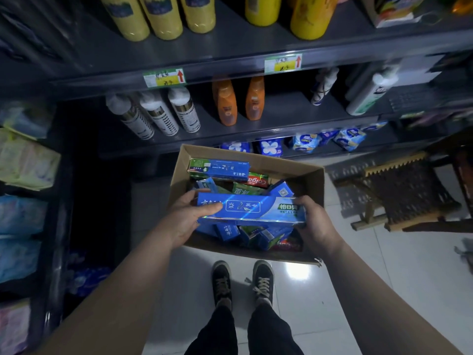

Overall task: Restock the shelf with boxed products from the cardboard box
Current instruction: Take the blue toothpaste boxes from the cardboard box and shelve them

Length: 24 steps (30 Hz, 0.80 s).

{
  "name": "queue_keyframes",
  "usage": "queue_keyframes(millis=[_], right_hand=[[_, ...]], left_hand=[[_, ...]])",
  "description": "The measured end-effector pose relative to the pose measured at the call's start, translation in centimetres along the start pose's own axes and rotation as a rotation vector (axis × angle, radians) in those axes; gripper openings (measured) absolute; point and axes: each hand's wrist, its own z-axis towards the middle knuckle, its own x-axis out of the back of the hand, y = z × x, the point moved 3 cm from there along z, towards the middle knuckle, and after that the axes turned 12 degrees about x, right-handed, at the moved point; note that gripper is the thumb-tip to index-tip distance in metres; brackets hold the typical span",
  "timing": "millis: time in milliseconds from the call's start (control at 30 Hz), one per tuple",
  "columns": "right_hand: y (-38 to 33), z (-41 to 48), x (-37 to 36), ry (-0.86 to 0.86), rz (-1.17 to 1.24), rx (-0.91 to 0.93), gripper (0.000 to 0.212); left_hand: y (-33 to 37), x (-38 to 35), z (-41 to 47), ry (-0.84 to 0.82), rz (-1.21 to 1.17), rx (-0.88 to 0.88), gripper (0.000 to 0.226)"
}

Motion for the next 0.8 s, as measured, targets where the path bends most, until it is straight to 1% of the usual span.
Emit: queue_keyframes(millis=[33,100,200,267,333,367,433,467,533,633,667,767,800], right_hand=[[0.1,0.1,0.3,0.011,-0.049,0.014,0.013],[0.4,0.1,0.9,0.008,-0.101,-0.02,0.015],[0.6,-0.6,1.7,-0.047,-0.12,-0.078,0.017],[0.6,-1.2,2.5,-0.041,-0.127,-0.093,0.026],[0.3,-1.6,3.6,0.014,-0.127,-0.047,0.024],[0.2,-1.5,4.2,0.055,-0.113,-0.023,0.021],[-0.1,-1.2,5.5,0.15,-0.057,0.023,0.021],[-0.4,-1.0,6.3,0.193,-0.037,0.061,0.022],[-1.1,-0.5,7.5,0.27,0.0,0.135,0.02],[-1.8,0.4,9.3,0.383,0.114,0.162,0.015],[-1.9,0.7,9.7,0.407,0.116,0.164,0.016],[-1.5,1.4,10.5,0.428,0.103,0.169,0.028],[-1.3,1.6,10.6,0.427,0.103,0.17,0.028]], left_hand=[[-0.1,-0.2,0.3,0.007,0.0,-0.011,0.045],[-0.4,-0.6,0.7,0.027,0.001,-0.007,0.028],[-1.5,-1.1,1.4,0.051,0.071,0.074,0.019],[-2.6,-1.5,2.0,0.061,0.138,0.158,0.017],[-3.7,-2.0,2.8,0.089,0.185,0.22,0.017],[-4.1,-2.2,3.1,0.108,0.202,0.234,0.02],[-4.6,-2.6,4.0,0.159,0.22,0.24,0.036],[-4.6,-2.6,4.4,0.191,0.223,0.233,0.039],[-4.5,-2.7,5.0,0.243,0.22,0.224,0.034],[-4.2,-3.2,5.9,0.295,0.199,0.216,0.009],[-4.1,-3.4,6.3,0.3,0.198,0.209,0.006],[-4.2,-4.0,7.7,0.318,0.237,0.211,0.007],[-4.2,-4.2,8.0,0.331,0.25,0.214,0.009]])
